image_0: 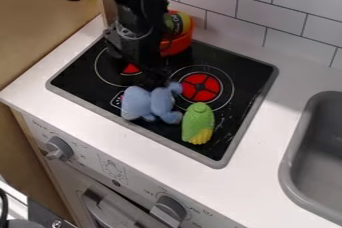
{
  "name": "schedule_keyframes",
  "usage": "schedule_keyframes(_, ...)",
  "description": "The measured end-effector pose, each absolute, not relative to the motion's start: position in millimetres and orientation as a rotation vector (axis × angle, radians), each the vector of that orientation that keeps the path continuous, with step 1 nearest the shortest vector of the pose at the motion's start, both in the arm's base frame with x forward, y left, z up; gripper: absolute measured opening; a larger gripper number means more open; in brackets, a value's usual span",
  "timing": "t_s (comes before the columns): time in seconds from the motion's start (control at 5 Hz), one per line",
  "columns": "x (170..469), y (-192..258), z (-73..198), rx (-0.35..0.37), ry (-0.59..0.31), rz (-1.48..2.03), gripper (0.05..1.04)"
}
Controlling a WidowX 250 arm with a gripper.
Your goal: Move the red pot to the right burner
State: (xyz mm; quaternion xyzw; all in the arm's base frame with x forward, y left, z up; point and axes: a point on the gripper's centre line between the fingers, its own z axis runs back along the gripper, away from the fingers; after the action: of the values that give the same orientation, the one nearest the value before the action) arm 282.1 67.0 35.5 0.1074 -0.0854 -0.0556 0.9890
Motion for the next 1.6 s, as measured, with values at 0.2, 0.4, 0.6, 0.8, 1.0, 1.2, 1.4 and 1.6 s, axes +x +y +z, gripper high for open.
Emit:
schedule_keyframes(0.2,286.3,67.0,42.5,0.216,-0.143,-0.11,0.997)
schedule_keyframes(0.4,290.9,63.1,49.2,0.218,-0.133,-0.115,0.997)
schedule_keyframes(0.6,291.2,58.3,49.1,0.217,-0.131,-0.122,0.997)
schedule_keyframes(0.8,290.0,52.5,49.3,0.21,-0.118,-0.119,0.997)
schedule_keyframes(1.0,302.3,49.2,63.2,0.155,-0.125,-0.148,0.997)
schedule_keyframes(1.2,325.7,47.1,69.3,0.095,-0.132,-0.154,0.997)
schedule_keyframes(1.4,335.8,47.8,73.5,0.068,-0.145,-0.169,0.997)
schedule_keyframes(1.6,338.3,48.4,70.6,0.074,-0.172,-0.211,0.997)
